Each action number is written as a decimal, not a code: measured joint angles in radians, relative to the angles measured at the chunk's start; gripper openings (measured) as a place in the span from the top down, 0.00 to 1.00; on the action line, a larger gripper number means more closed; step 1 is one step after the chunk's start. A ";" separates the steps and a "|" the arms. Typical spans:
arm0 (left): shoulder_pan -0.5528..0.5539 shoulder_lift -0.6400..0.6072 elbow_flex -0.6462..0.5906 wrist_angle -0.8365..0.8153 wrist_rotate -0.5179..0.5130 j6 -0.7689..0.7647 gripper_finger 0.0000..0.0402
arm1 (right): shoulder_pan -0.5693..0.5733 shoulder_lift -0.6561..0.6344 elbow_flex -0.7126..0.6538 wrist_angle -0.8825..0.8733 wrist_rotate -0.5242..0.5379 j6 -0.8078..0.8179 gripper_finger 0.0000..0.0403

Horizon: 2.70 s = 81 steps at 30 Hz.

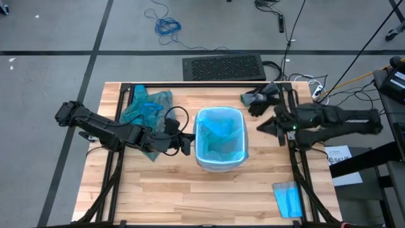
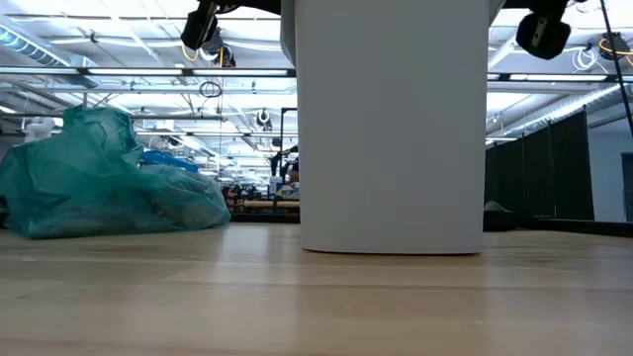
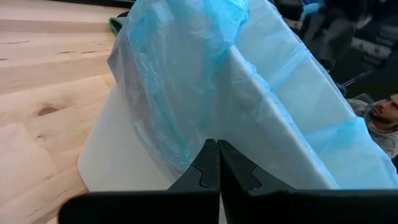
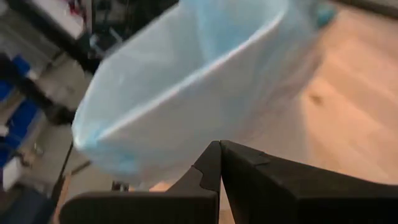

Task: Place trash/remove bag and relplace
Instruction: Insert the new blue trash bag into the trash bin

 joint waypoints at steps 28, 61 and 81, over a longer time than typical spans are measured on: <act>0.000 0.000 0.000 -0.004 0.000 0.004 1.00 | 0.392 0.334 -0.001 -0.025 0.264 0.143 1.00; 0.156 -0.126 -0.001 -0.220 0.094 0.032 1.00 | -0.167 0.137 -0.001 -0.057 0.066 -0.095 1.00; -0.126 -0.076 -0.001 0.002 -0.162 -0.002 1.00 | -0.103 0.203 -0.381 0.668 -0.060 0.199 1.00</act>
